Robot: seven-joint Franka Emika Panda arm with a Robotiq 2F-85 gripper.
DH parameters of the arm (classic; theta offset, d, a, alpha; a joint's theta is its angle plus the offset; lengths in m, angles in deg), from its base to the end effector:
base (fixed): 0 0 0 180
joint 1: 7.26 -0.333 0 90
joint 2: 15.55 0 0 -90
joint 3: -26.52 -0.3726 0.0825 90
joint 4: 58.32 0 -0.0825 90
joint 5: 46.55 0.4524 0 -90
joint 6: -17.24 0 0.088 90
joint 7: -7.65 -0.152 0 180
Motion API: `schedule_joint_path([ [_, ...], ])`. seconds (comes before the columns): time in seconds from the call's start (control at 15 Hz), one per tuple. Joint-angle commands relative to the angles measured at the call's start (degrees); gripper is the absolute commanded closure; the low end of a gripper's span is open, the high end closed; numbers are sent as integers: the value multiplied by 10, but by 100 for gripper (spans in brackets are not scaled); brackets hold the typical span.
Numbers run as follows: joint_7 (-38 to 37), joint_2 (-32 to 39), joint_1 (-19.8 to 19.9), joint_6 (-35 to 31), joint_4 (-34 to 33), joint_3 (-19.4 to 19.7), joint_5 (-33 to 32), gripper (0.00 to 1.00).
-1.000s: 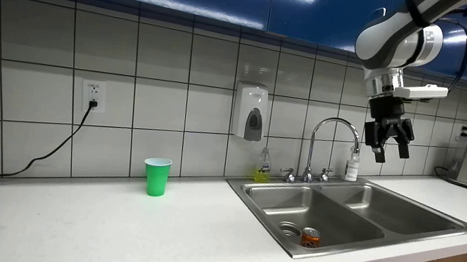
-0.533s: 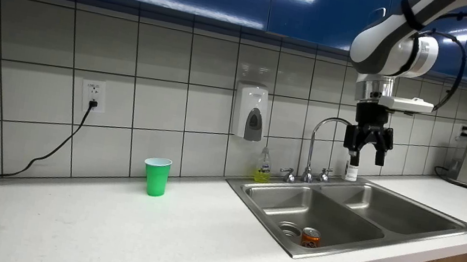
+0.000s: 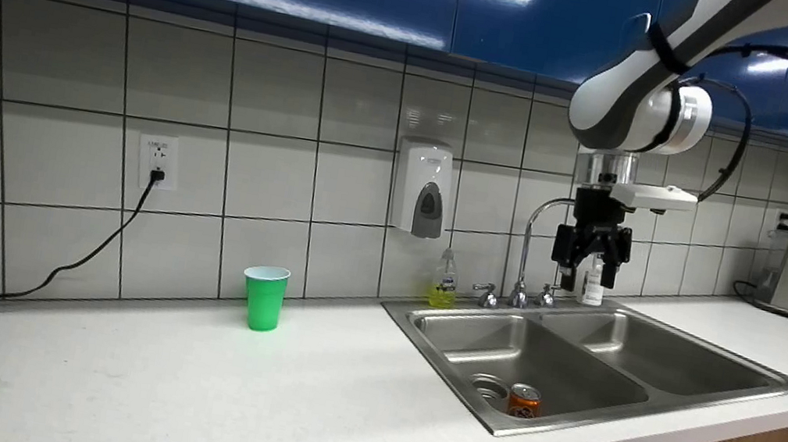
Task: Remove the orange can from the sink.
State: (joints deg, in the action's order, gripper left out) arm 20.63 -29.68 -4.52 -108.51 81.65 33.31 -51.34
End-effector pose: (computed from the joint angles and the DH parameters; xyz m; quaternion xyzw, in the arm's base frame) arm 0.4844 -0.0865 0.3635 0.9982 0.0563 -0.0050 0.0188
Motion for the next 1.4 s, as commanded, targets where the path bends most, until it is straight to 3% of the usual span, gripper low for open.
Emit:
schedule_joint_path([
  [0.0, -14, 77, 0, -54, -29, -14, -10, 0],
  [0.53, -14, 218, 12, -127, -79, -9, -9, 0],
  [1.33, 10, 354, 28, -127, -136, -26, 14, 0],
])
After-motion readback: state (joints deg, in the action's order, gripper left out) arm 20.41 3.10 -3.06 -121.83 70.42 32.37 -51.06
